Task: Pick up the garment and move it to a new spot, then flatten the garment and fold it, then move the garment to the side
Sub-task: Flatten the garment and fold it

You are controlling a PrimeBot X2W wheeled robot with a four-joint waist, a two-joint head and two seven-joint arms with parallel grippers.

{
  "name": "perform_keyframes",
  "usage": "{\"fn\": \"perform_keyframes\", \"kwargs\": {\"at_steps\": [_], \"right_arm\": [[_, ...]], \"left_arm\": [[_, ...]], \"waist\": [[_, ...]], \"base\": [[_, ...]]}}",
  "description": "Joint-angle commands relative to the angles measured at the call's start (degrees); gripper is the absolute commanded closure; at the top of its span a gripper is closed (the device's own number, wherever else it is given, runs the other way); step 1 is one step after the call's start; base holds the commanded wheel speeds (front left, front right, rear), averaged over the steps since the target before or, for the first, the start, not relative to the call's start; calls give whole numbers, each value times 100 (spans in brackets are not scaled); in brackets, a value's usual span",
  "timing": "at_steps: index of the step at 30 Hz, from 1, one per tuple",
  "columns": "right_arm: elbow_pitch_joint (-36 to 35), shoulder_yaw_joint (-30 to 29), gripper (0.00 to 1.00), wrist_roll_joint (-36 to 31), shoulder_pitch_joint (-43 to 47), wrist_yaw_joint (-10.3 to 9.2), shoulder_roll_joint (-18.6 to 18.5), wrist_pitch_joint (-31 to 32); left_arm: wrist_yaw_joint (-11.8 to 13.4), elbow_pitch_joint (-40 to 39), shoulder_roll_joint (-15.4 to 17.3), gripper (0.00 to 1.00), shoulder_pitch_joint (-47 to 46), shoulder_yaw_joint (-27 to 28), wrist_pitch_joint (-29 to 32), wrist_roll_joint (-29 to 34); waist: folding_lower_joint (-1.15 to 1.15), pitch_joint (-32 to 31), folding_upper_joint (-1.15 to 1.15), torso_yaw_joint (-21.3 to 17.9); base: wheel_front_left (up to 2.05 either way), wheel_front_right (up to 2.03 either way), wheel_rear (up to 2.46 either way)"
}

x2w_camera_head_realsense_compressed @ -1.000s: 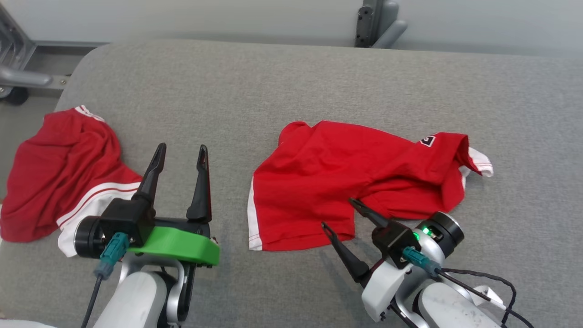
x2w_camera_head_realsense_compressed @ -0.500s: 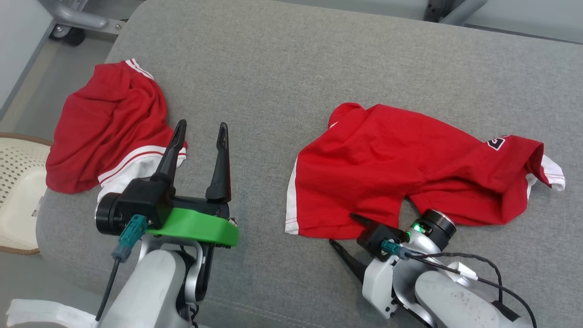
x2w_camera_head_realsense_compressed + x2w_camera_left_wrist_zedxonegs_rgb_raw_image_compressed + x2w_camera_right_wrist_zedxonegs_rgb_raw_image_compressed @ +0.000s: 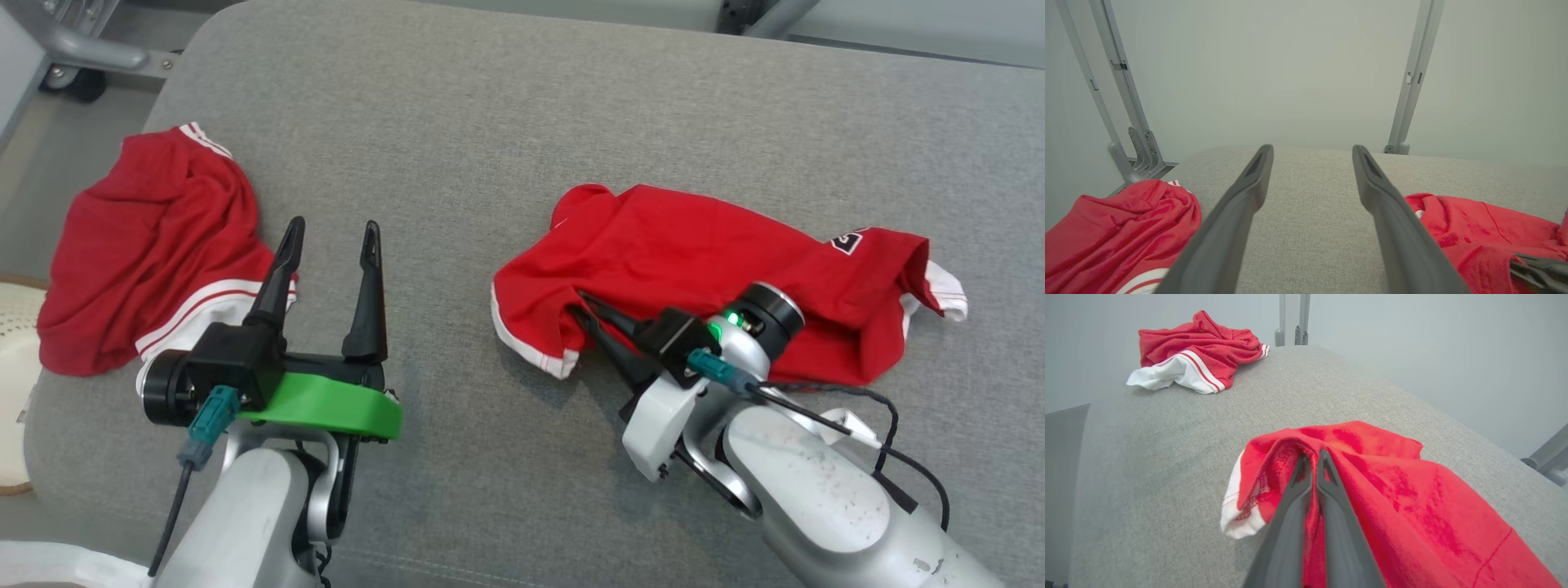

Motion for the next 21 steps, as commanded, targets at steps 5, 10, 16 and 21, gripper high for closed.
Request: {"fn": "perform_keyframes", "kwargs": {"at_steps": [5,10,16,21], "right_arm": [[-1061,-801,100,-117,126,-8,49,-135],[-1826,-1672,100,-249,532,-8,65,-23],[-2492,-3180,100,-396,1464,-8,256,213],[-2181,-4183,100,-314,2051,-8,507,215]], "left_arm": [[73,-101,189,0,85,87,91,30],[115,-216,285,0,100,107,182,53],[175,-359,390,0,87,136,277,61],[195,-433,413,0,38,105,341,66]], "waist": [[0,-131,0,-651],[0,-131,0,-950],[0,-52,0,-1264],[0,43,0,-1388]], "base": [[0,0,0],[0,0,0],[0,0,0],[0,0,0]]}}
